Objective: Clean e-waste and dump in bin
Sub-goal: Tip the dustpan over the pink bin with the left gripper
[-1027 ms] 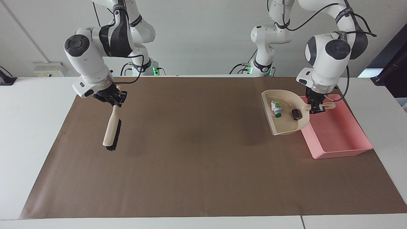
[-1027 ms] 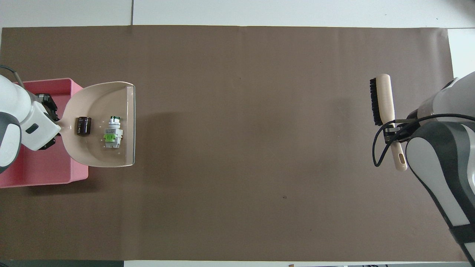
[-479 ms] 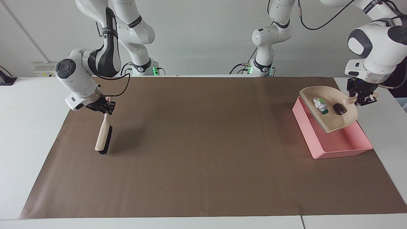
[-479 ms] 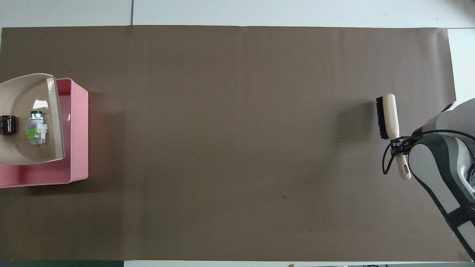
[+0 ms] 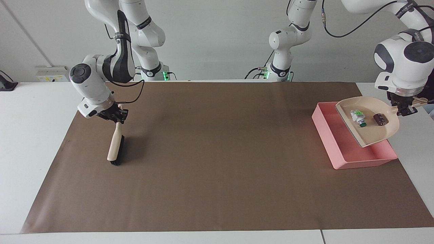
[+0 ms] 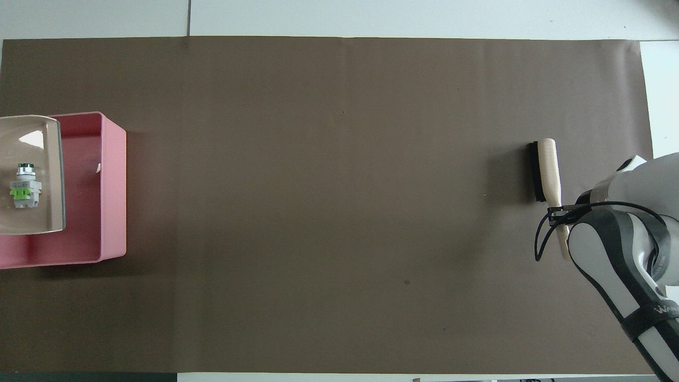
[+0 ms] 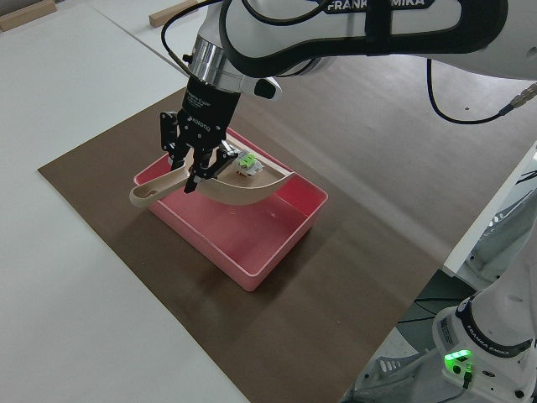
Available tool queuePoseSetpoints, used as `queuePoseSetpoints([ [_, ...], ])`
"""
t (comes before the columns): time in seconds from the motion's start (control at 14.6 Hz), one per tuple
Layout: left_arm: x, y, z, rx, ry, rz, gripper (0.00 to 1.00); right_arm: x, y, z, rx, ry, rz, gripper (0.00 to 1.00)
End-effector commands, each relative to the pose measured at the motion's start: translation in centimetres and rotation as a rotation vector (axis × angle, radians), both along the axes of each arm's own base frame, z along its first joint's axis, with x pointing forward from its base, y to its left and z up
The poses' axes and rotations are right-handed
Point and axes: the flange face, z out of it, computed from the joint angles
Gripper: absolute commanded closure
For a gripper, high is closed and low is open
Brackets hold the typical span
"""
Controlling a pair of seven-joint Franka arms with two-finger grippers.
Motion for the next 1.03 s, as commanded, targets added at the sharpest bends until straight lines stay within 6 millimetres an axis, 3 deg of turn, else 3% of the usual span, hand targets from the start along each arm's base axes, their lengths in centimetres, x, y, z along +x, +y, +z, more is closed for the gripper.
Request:
queuePoseSetpoints([
  [0.0, 1.4, -0.6, -1.5, 0.117, 0.008, -0.021, 1.0, -0.5, -0.2, 0.1, -0.003, -0.037, 0.012, 0.99],
  [0.34, 1.8, -4.0, -3.4, 0.288, 0.028, -0.079, 1.0, -0.2, 1.5, 0.1, 0.029, -0.044, 0.012, 0.99],
  [0.75, 1.4, -5.0, -3.0, 0.474, 0.05, -0.063, 1.0, -0.5, 1.5, -0.2, 0.025, -0.047, -0.023, 0.93],
  [0.82, 1.6, -5.7, -2.6, 0.514, 0.064, -0.064, 1.0, -0.4, 1.6, -0.2, 0.025, -0.052, -0.02, 0.82],
  [0.96, 1.8, -6.7, -0.9, 0.579, 0.081, -0.043, 1.0, -0.4, 1.6, -0.1, 0.025, -0.05, -0.018, 0.4],
])
